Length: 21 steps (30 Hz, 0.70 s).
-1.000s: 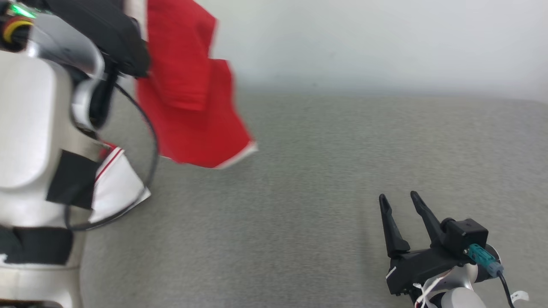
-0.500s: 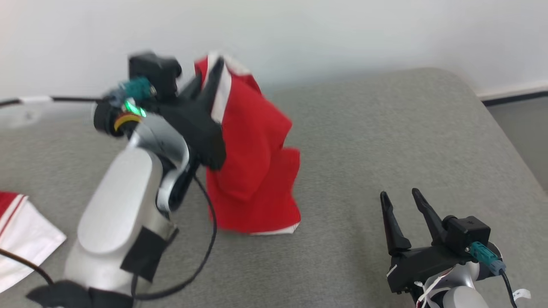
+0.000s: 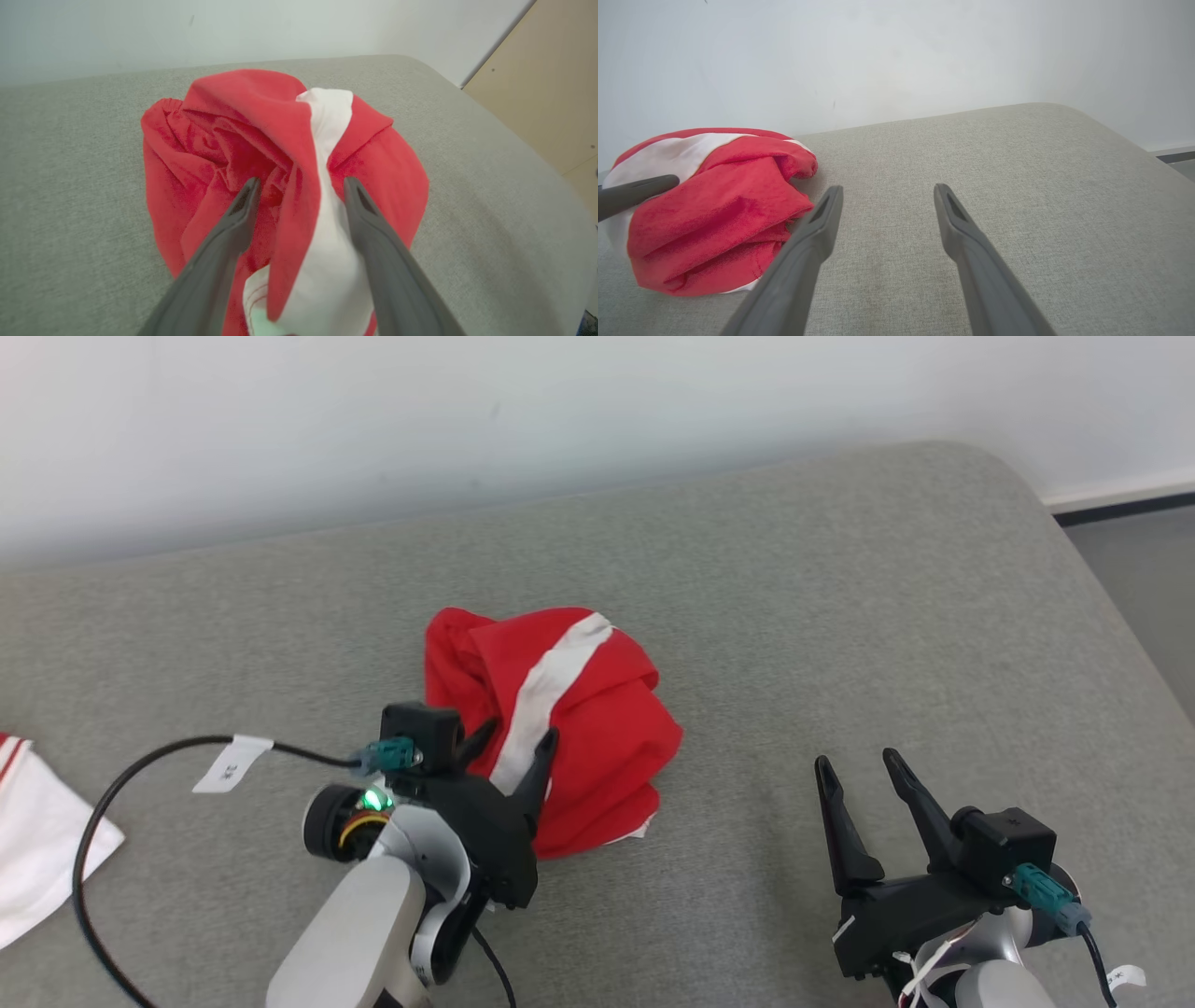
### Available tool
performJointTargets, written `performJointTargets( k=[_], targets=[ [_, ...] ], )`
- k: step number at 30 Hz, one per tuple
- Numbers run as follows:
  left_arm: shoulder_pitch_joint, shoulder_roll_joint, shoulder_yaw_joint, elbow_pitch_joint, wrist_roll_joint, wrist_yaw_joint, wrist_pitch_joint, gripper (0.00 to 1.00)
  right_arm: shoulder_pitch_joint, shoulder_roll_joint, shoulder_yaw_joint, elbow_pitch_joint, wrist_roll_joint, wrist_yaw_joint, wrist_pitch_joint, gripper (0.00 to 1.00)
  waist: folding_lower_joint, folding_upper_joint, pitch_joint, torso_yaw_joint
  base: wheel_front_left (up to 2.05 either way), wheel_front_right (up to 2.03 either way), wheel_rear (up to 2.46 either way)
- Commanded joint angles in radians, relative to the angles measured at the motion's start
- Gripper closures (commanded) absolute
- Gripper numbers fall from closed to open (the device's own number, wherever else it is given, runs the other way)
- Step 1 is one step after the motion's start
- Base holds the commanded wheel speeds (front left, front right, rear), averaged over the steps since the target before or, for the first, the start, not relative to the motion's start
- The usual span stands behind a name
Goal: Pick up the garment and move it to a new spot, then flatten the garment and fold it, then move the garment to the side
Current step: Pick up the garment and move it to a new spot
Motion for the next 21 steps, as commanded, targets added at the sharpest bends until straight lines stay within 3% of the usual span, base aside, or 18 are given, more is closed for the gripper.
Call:
performJointTargets(
  k=[1, 7, 16, 21],
  targets=[
    [0.024, -0.004, 0.007, -0.004, -0.021, -0.002, -0.014, 0.0, 0.001, 0.001, -0.003, 0.002, 0.003, -0.002, -0.001, 0.0, -0.0001, 0.0, -0.016, 0.032, 0.0, 0.0, 0.0],
    [0.088, 0.02, 0.048, -0.079, -0.048, 0.008, -0.099, 0.0, 0.025, 0.0, -0.029, 0.006, -0.006, -0.002, 0.003, 0.0, -0.0001, 0.0, -0.062, 0.092, 0.0, 0.0, 0.0],
    [0.299, 0.112, 0.144, -0.305, -0.014, 0.062, -0.344, 0.0, 0.062, 0.001, -0.07, 0.01, 0.043, -0.002, -0.048, 0.0, -0.0001, 0.0, -0.133, 0.167, 0.0, 0.0, 0.0],
    [0.446, 0.136, 0.201, -0.408, 0.045, 0.096, -0.381, 0.0, 0.091, 0.001, -0.079, 0.03, 0.05, -0.002, -0.087, 0.0, -0.0001, 0.0, -0.147, 0.195, 0.0, 0.0, 0.0]
  ],
)
